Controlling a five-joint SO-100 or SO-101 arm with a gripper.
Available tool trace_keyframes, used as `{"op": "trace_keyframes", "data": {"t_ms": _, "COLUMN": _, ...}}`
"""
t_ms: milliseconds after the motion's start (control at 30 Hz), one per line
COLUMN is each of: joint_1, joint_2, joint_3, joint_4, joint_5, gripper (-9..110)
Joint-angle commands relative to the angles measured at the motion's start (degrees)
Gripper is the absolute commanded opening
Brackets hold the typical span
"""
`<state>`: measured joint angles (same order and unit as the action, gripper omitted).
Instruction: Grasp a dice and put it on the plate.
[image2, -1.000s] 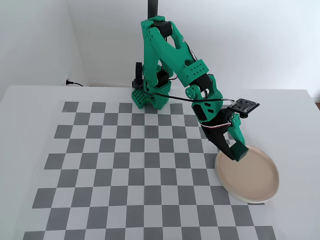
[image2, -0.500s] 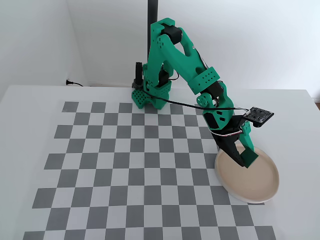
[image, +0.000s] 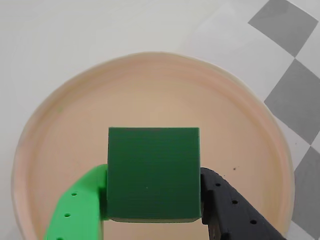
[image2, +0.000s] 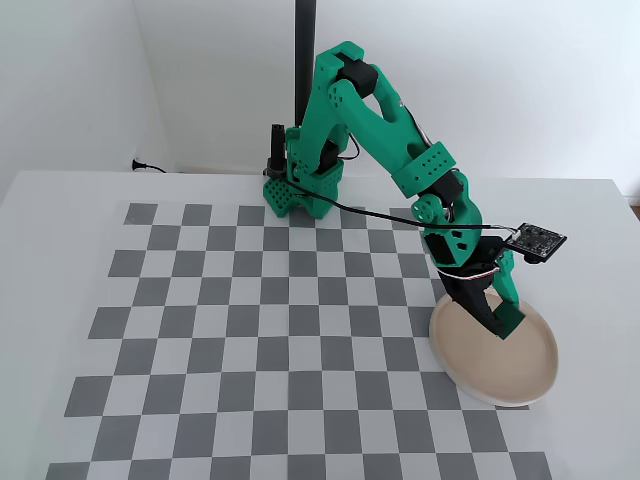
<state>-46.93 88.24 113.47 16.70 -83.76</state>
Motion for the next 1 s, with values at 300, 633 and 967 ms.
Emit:
{"op": "trace_keyframes", "data": {"t_ms": 300, "joint_1": 0.2, "joint_2": 3.0, "joint_3": -5.6, "joint_4": 1.1, "joint_5": 1.0, "gripper": 19}}
{"op": "trace_keyframes", "data": {"t_ms": 633, "joint_1": 2.5, "joint_2": 9.7, "joint_3": -5.4, "joint_4": 6.9, "joint_5": 1.3, "gripper": 18}}
{"op": "trace_keyframes", "data": {"t_ms": 967, "joint_1": 4.0, "joint_2": 14.7, "joint_3": -5.1, "joint_4": 11.6, "joint_5": 2.2, "gripper": -4}}
